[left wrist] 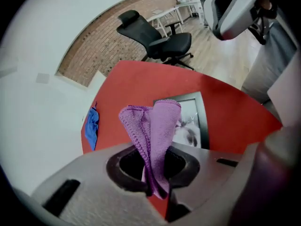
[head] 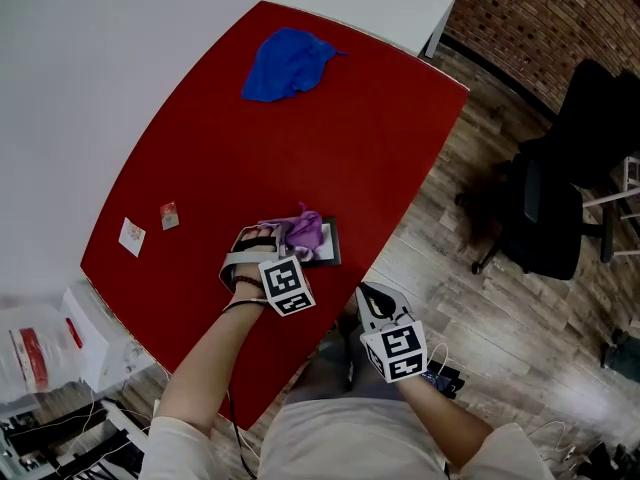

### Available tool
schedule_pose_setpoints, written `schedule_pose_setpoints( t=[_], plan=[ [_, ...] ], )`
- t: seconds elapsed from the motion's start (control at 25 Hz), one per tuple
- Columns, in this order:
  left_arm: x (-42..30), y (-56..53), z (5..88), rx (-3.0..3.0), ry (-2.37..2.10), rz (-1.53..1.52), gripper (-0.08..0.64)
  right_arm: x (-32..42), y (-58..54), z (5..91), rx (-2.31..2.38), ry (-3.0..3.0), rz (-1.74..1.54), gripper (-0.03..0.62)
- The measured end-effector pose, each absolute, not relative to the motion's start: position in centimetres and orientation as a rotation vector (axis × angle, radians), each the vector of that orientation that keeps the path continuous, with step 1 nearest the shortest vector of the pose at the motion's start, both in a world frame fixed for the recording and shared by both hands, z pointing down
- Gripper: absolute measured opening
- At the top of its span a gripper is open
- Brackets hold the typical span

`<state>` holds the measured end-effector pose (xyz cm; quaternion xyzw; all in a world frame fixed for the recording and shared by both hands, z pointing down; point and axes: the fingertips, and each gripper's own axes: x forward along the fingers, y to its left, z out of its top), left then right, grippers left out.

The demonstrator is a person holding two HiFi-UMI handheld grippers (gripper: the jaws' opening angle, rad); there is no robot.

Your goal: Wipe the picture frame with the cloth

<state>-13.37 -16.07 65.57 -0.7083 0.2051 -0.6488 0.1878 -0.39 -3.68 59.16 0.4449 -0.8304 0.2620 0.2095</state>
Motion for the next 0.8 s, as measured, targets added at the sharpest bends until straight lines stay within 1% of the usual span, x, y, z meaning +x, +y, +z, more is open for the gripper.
schedule_pose_setpoints(
  t=[0.16,0.44,0.8],
  plan=[
    [-13.1,-17.6,66.4,-1.977,0.563,-1.857,0.06,0.3,-3.4,59.2,1.256,-2.294,0.732,0.005],
    [-12.2,-16.0,67.5,-1.986,0.529,-1.864,0.06,1.9,-3.3,59.7,1.28,-2.267,0.736,0.005],
    [-12.6,-8.4,68.3,-2.042,0.356,-1.911,0.06,1.1,-3.5,59.8,1.257,-2.289,0.731,0.005]
  ],
)
